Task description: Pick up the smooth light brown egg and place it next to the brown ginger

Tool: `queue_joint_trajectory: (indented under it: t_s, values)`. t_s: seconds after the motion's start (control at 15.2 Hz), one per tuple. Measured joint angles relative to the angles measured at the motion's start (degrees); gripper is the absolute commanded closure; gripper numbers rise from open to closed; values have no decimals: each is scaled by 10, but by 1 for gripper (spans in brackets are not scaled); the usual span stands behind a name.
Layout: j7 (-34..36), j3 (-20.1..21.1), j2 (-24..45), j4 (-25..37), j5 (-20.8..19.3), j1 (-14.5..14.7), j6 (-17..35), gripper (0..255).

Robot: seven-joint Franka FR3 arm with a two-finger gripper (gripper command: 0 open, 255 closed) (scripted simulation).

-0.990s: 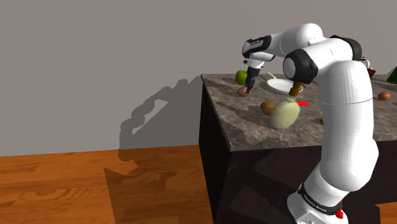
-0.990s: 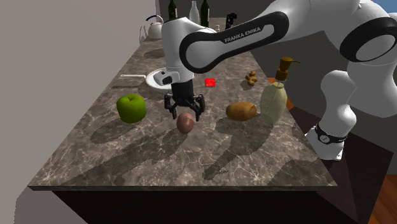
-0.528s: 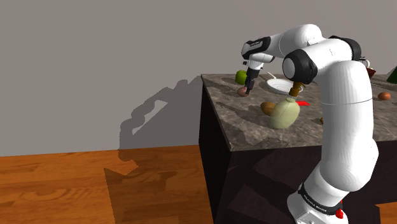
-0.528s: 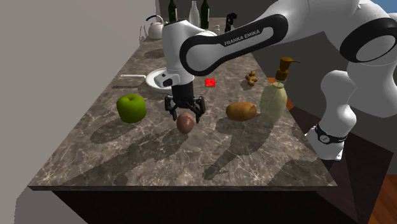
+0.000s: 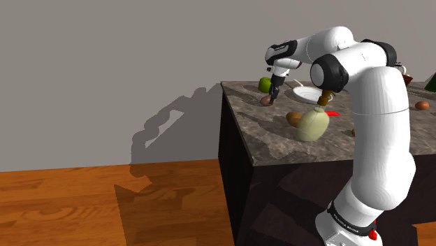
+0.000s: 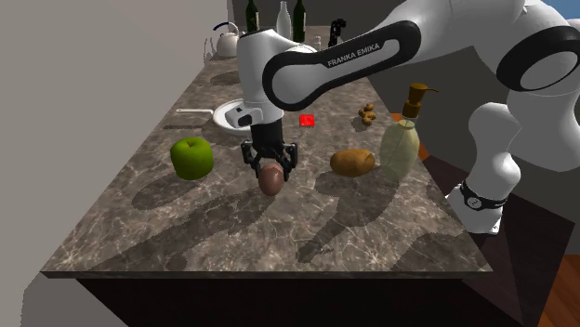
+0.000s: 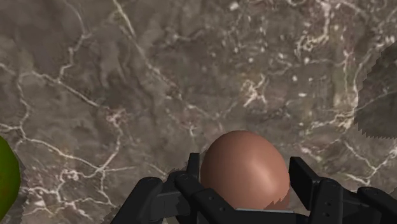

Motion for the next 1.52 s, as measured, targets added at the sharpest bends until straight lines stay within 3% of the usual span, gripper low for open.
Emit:
queue_joint_trajectory:
  t_s: [0.33,1.52]
  values:
    - [2,-1,-2,5,-2,0,-7,255]
    - [32,-10,-18,121,-19,-15,-130,255]
